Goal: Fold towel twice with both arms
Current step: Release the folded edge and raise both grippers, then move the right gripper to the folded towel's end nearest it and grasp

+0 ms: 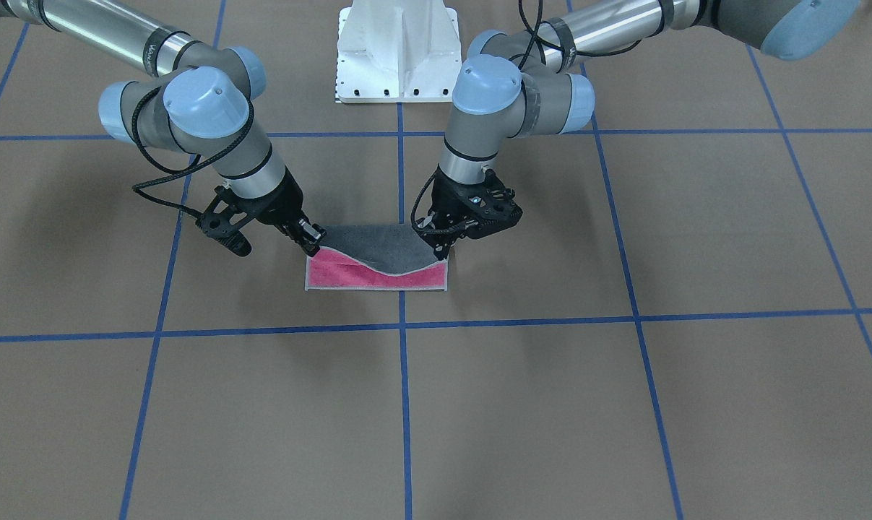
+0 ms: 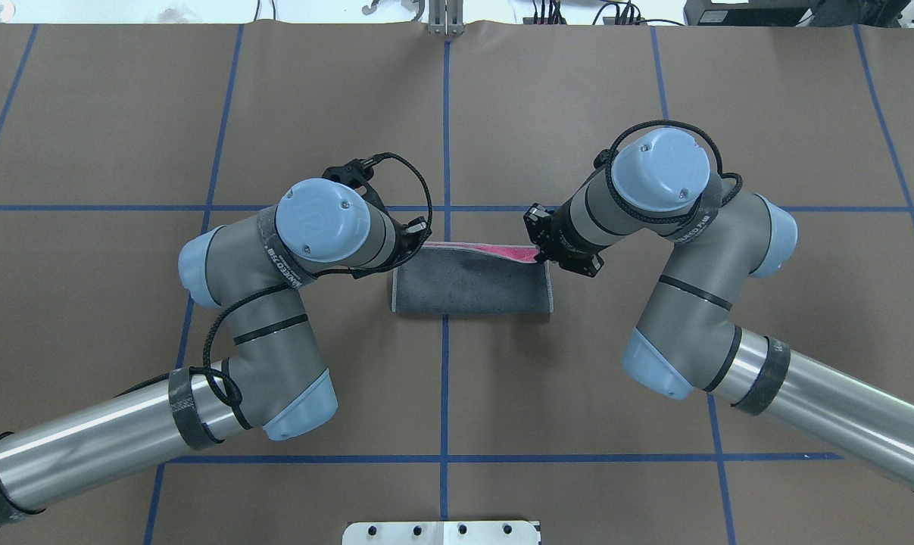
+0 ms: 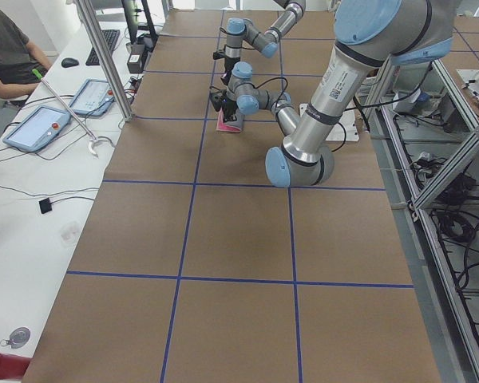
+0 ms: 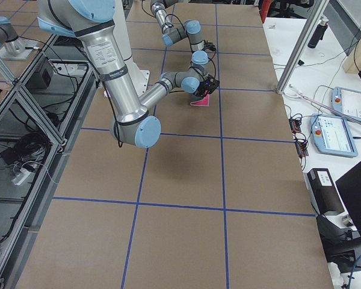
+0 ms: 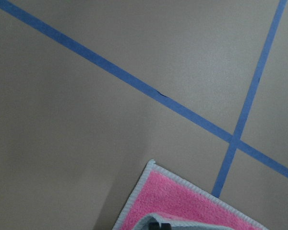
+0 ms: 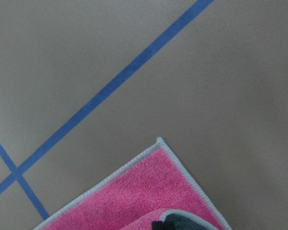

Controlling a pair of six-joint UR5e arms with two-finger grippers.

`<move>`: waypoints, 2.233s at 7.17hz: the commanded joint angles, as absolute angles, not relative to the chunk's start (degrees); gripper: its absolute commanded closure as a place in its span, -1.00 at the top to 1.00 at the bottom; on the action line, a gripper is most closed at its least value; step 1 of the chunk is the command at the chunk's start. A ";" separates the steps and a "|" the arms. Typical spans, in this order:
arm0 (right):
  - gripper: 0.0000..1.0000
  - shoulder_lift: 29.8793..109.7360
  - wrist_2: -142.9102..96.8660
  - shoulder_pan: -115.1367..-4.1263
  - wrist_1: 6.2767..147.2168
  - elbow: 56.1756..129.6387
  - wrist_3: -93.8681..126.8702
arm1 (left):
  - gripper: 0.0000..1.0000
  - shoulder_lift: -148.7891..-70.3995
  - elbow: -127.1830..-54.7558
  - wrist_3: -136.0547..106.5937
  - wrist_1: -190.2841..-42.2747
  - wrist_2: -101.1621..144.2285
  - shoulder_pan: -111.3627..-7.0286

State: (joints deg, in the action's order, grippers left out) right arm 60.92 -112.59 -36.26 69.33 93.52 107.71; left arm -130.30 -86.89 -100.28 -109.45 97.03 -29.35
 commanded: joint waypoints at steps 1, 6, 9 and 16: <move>-1.00 60.82 -112.59 -36.30 69.34 92.73 107.23 | -1.00 -130.34 -86.31 -99.76 -109.69 97.03 -29.44; -0.25 59.24 -112.59 -36.74 69.26 89.91 106.61 | -0.59 -130.34 -85.17 -99.76 -112.14 97.03 -30.06; 1.00 58.80 -112.68 -37.09 69.08 90.44 107.14 | 1.00 -130.34 -85.25 -99.67 -114.50 97.29 -31.72; 0.54 62.05 -101.98 -29.73 67.34 94.57 137.34 | 1.00 -127.44 -92.29 -99.58 -114.61 102.13 -36.21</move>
